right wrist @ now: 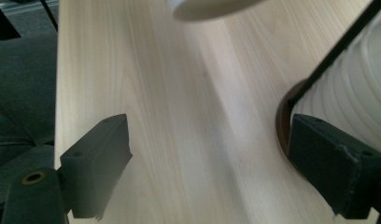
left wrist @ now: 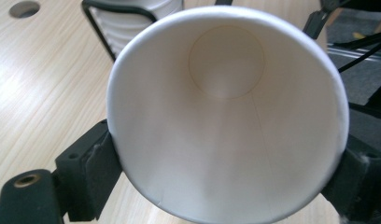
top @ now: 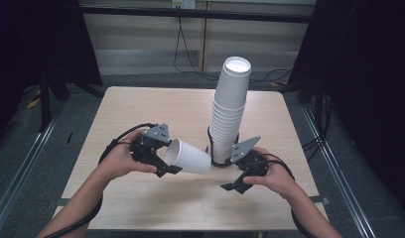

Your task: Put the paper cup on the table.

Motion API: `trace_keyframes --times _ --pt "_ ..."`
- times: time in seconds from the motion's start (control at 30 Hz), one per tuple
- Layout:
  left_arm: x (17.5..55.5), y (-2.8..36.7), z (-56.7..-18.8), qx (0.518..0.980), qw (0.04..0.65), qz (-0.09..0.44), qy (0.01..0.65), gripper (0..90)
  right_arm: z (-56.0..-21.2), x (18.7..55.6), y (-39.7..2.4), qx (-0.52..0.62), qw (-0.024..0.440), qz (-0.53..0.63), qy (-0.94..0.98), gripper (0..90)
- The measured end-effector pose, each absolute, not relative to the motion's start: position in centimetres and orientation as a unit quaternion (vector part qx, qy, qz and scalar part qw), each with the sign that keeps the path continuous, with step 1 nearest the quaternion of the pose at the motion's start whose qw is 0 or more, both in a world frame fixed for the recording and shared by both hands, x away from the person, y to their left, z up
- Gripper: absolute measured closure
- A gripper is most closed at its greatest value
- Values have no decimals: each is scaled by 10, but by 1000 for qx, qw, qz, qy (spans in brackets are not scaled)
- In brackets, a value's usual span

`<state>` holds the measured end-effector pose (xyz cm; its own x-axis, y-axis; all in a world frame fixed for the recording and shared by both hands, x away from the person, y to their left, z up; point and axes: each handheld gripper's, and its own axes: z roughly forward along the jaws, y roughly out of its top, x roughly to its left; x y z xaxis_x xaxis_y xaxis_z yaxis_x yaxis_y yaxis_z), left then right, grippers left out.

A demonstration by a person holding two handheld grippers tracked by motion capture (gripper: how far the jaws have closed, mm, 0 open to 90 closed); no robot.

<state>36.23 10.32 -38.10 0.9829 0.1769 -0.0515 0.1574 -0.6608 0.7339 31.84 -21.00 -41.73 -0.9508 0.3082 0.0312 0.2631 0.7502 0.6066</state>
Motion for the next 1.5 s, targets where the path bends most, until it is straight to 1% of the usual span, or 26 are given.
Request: trace_keyframes --times 0.1,0.27,0.4,0.5,0.67,0.73,0.8,0.87,0.93,1.07,1.2,1.5 --pt "364 105 -381 915 392 16 89 118 -421 318 -214 158 39 316 935 129" --pt "367 109 -384 916 387 19 108 117 -432 314 -226 179 48 314 931 129" --pt "370 111 -385 922 373 23 106 117 -439 313 -232 186 47 309 931 129" --pt "371 112 -386 921 371 24 119 116 -447 311 -237 193 52 300 933 129" --pt "374 116 -385 920 368 22 136 115 -459 309 -249 208 73 303 927 129" --pt "375 118 -385 923 362 25 132 115 -462 309 -251 208 74 306 926 129" --pt "376 119 -384 923 360 24 131 115 -469 308 -258 222 87 299 924 129" --pt "376 121 -385 923 356 23 147 114 -473 307 -262 230 87 299 922 129" --pt "377 122 -385 927 347 24 142 114 -475 307 -264 232 88 300 921 129" --pt "379 122 -387 923 348 22 165 114 -484 304 -271 250 91 300 916 129" --pt "382 123 -387 927 337 23 162 114 -489 303 -273 258 98 295 915 125" --pt "389 126 -387 922 335 25 191 112 -496 301 -282 281 98 328 896 106"
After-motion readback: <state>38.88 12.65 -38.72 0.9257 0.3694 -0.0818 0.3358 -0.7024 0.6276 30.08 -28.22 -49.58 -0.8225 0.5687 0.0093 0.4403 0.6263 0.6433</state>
